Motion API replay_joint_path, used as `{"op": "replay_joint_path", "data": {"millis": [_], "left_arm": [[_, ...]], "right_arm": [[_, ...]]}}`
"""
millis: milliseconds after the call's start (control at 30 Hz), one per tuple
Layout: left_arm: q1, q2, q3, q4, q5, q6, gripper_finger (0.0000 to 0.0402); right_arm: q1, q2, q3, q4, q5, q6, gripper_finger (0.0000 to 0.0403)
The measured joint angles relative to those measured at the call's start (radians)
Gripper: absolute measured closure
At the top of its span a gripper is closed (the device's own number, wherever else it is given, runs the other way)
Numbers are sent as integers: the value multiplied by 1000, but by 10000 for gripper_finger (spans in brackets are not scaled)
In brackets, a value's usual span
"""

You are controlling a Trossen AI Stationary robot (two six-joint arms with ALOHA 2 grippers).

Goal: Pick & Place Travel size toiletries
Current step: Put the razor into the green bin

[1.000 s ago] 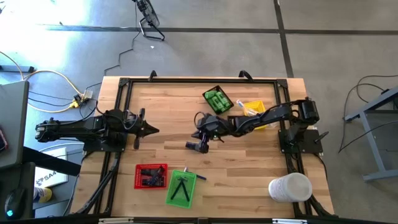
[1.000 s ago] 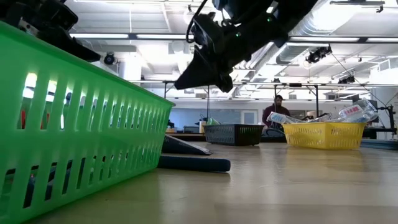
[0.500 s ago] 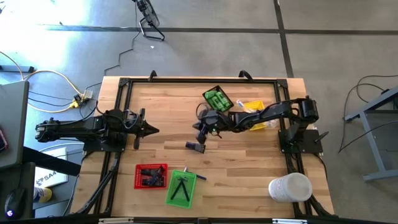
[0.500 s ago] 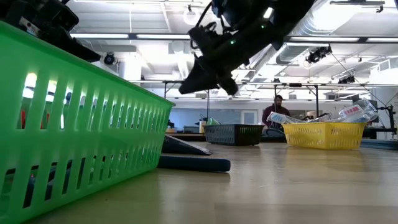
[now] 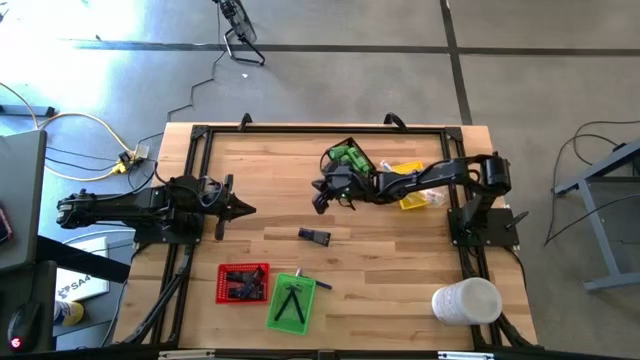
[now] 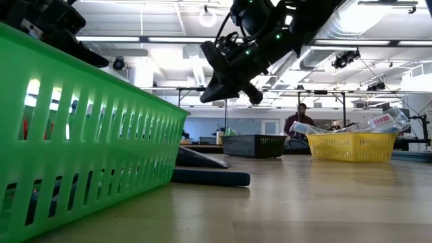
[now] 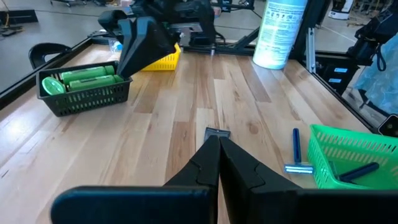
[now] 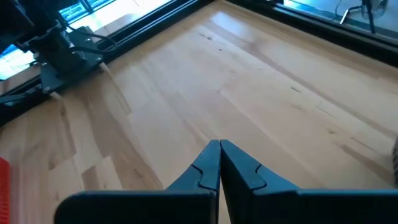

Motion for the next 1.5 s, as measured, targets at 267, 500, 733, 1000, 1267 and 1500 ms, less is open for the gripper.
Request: {"op": "replay_joint_path", "data": {"millis": [267, 500, 733, 1000, 1267, 1500], "left_arm": [[0, 1, 0, 0, 0, -26, 398], [0, 4, 0, -32, -73, -24, 398], [0, 5, 0, -58, -82, -23, 398], [0, 5, 0, -57, -83, -23, 398], [0, 5, 0, -56, -84, -9, 398], [0, 5, 0, -56, -84, 4, 398]], "right_arm": [[38, 8, 0, 2, 0, 52, 401], [94, 8, 0, -18, 9, 41, 401], [120, 8, 0, -60, 106, -1, 401], [66, 8, 0, 90, 96, -44, 401], [30, 8, 0, 163, -31, -45, 400], [40, 8, 0, 160, -146, -172, 400]]}}
